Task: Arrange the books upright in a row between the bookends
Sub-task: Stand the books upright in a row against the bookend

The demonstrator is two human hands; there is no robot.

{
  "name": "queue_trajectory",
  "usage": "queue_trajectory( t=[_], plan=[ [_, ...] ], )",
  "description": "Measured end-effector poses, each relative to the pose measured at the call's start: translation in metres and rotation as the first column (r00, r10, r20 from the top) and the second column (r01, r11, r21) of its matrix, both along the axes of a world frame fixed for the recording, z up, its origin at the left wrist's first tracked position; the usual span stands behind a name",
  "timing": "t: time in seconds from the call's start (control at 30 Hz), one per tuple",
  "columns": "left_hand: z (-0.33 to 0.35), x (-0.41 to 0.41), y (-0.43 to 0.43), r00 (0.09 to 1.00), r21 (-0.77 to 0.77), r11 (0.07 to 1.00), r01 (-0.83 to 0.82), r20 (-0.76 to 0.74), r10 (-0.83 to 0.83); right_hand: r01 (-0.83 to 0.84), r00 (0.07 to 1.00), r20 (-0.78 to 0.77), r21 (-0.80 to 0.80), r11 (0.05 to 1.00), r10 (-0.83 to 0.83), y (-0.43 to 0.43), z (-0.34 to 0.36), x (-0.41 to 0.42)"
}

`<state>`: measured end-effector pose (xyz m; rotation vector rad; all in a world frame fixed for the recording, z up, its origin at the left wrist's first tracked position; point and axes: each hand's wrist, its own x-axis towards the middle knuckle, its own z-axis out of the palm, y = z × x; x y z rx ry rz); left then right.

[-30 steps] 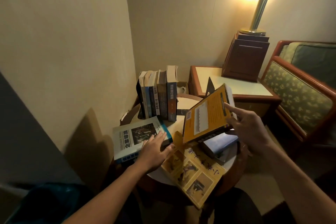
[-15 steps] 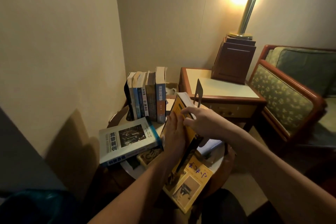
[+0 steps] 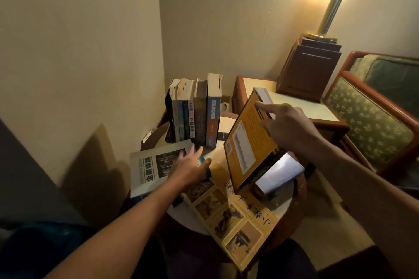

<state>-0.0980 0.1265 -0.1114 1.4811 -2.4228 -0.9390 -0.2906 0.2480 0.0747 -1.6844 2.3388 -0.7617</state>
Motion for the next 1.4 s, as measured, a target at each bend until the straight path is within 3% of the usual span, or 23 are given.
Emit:
queue_trajectory(
  t=[0.2, 0.37, 0.6, 0.73, 0.9, 1.1, 1.27, 1.4],
  plan=[
    [-0.044, 0.029, -0.037, 0.969, -0.013, 0.999, 0.041, 0.245, -0.036, 0.046, 0.995, -0.085, -0.152, 0.987, -0.06, -0.042, 0.01, -0.011],
    [-0.066, 0.035, -0.048, 0.888, -0.147, 0.949, 0.279, 0.417, -0.196, 0.078, 0.994, -0.064, -0.209, 0.975, -0.093, -0.088, -0.001, -0.019],
    [-0.078, 0.035, -0.051, 0.902, -0.186, 0.947, 0.261, 0.396, -0.171, 0.067, 0.996, -0.046, -0.163, 0.984, -0.076, -0.141, -0.021, -0.017],
    [-0.078, 0.034, -0.047, 0.929, -0.199, 0.962, 0.187, 0.355, -0.107, 0.058, 0.993, 0.108, -0.045, 0.997, -0.053, -0.166, -0.043, -0.017],
    [-0.08, 0.032, -0.046, 0.917, -0.228, 0.952, 0.204, 0.386, -0.104, -0.057, 0.99, 0.128, 0.033, 0.998, 0.053, -0.176, -0.049, -0.013],
    [-0.069, 0.029, -0.04, 0.945, -0.209, 0.974, 0.093, 0.326, -0.02, -0.235, 0.955, 0.219, 0.15, 0.96, 0.2, -0.17, -0.057, -0.019],
    [-0.066, 0.031, -0.038, 0.953, -0.204, 0.974, 0.097, 0.3, -0.032, -0.296, 0.954, 0.063, 0.064, 0.953, 0.292, -0.158, -0.073, -0.034],
    [-0.067, 0.031, -0.039, 0.952, -0.197, 0.977, 0.08, 0.304, -0.017, -0.319, 0.947, 0.033, 0.0, 0.948, 0.319, -0.155, -0.079, -0.037]
  ],
)
